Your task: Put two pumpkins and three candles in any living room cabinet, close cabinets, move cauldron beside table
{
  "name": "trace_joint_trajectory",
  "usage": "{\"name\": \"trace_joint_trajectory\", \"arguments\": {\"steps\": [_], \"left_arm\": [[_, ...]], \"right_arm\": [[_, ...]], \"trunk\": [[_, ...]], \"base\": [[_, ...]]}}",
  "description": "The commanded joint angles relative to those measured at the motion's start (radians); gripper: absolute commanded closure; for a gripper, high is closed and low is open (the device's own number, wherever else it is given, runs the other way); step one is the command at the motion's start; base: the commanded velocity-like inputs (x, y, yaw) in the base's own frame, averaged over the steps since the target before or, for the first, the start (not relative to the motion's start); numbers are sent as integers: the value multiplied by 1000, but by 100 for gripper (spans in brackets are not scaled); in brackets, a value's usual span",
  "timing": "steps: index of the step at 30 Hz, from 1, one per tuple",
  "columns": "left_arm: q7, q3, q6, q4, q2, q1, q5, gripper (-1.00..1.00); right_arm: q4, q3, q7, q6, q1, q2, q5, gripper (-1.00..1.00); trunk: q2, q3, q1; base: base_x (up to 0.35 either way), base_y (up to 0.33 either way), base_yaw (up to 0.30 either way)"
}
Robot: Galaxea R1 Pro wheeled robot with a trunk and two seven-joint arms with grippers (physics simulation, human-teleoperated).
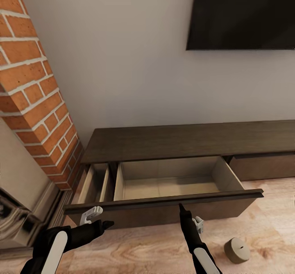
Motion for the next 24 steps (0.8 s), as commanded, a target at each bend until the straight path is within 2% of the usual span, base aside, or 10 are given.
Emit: {"name": "trace_joint_trajectory", "arguments": {"steps": [1,24], "left_arm": [[-8,1,4,0,0,-1,-6,-100],[-8,1,4,0,0,-1,-6,-100]], "right_arm": [[7,19,4,2,0,1,6,100],[7,19,4,2,0,1,6,100]], "trunk": [[0,-1,0],[0,-1,0]], "base": [[-54,0,0],[-44,0,0]]}}
